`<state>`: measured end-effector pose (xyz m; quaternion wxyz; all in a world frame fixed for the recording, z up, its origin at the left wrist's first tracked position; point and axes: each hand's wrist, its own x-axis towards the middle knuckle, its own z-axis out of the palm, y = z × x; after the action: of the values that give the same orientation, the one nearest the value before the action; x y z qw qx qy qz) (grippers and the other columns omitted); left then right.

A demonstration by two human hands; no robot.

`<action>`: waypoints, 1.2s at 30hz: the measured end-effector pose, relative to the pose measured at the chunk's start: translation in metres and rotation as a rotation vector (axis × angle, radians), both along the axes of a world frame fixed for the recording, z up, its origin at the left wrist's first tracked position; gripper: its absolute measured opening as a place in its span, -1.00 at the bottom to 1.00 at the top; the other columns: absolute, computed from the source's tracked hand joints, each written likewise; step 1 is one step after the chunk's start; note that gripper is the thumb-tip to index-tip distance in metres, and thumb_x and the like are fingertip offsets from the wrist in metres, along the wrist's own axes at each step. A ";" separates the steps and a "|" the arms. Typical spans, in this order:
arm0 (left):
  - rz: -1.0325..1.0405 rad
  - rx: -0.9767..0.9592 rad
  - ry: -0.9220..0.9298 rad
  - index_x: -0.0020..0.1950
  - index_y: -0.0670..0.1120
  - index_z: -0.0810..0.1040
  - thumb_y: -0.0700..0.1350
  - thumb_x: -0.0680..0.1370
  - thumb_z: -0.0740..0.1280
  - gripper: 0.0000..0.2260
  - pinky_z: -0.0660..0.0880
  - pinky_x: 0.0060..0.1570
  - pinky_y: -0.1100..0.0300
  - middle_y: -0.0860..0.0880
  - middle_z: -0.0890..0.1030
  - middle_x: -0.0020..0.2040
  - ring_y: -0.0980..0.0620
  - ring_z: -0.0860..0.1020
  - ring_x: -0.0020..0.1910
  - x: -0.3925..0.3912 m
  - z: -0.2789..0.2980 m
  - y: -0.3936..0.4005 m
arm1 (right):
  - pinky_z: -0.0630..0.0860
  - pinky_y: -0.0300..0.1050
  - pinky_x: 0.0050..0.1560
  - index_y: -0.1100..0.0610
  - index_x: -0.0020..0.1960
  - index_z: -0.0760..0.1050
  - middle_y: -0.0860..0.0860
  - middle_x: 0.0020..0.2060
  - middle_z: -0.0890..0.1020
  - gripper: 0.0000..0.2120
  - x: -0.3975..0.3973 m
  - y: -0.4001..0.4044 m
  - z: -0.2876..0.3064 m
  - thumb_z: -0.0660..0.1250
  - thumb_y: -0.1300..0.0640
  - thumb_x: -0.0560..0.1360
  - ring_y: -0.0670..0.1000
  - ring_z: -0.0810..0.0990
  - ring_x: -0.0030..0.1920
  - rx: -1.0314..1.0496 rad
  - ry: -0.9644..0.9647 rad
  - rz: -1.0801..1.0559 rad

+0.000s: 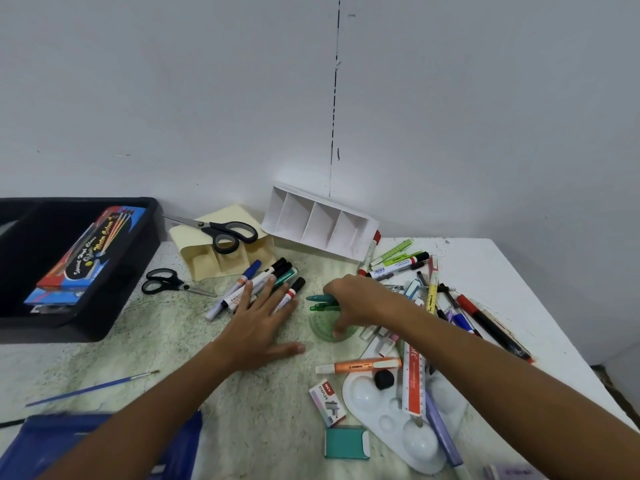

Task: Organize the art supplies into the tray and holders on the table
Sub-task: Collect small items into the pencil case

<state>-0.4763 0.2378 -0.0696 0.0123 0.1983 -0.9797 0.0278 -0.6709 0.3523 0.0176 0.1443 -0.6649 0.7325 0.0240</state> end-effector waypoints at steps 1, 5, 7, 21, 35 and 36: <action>-0.002 -0.001 0.003 0.59 -0.01 0.09 0.57 0.42 -0.19 -0.07 -0.41 0.42 -0.20 -0.05 -0.09 0.59 -0.12 -0.29 0.54 0.000 0.000 0.000 | 0.43 -0.14 -0.15 0.04 -0.02 0.45 -0.04 -0.14 0.54 -0.67 -0.001 0.001 0.004 0.53 0.00 0.36 -0.01 0.51 -0.12 -0.035 -0.006 0.001; -0.005 -0.005 0.002 0.59 -0.01 0.09 0.57 0.41 -0.20 -0.06 -0.47 0.40 -0.16 -0.05 -0.10 0.59 -0.10 -0.32 0.53 -0.001 0.000 -0.001 | 0.27 -0.23 -0.33 0.00 -0.15 0.47 -0.14 -0.34 0.46 -0.78 -0.011 0.010 0.026 0.51 -0.01 0.40 -0.09 0.45 -0.28 -0.135 -0.025 -0.029; -0.013 0.000 0.024 0.58 -0.02 0.14 0.57 0.41 -0.19 -0.07 -0.44 0.41 -0.17 -0.06 -0.10 0.58 -0.10 -0.29 0.54 -0.003 0.003 0.000 | 0.25 -0.23 -0.37 -0.02 -0.27 0.39 -0.15 -0.40 0.44 -0.72 -0.021 0.019 0.036 0.48 -0.03 0.43 -0.14 0.42 -0.36 -0.171 -0.053 -0.069; -0.193 0.287 0.143 0.50 0.00 0.32 0.10 0.65 0.15 -0.57 -0.12 0.48 0.18 -0.03 0.17 0.57 0.02 -0.01 0.57 -0.057 0.014 0.040 | 0.64 0.03 -0.26 0.35 0.02 0.42 0.38 -0.08 0.65 -0.90 -0.080 0.087 0.024 0.28 0.37 0.52 0.32 0.69 -0.11 -0.394 -1.678 -0.815; -0.516 0.421 0.325 0.00 -0.07 0.65 -0.01 0.47 0.45 -0.82 0.51 0.09 0.07 -0.07 0.56 0.16 0.03 0.46 0.21 -0.060 0.056 0.082 | 0.43 -0.23 -0.54 0.21 0.16 0.49 0.16 -0.17 0.59 -0.61 -0.078 0.106 -0.006 0.29 0.37 0.34 0.00 0.49 -0.39 -0.314 -1.880 -0.835; -0.572 0.392 0.303 0.00 -0.07 0.67 -0.02 0.48 0.45 -0.83 0.51 0.08 0.07 -0.08 0.56 0.17 0.01 0.46 0.21 -0.062 0.058 0.089 | 0.42 -0.23 -0.55 0.21 0.16 0.48 0.15 -0.19 0.59 -0.62 -0.078 0.108 -0.006 0.29 0.37 0.35 0.00 0.49 -0.39 -0.321 -1.891 -0.833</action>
<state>-0.5382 0.3265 -0.0118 0.1261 -0.0826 -0.9692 -0.1945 -0.7494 0.4600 0.0120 0.5654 -0.1188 0.4867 -0.6552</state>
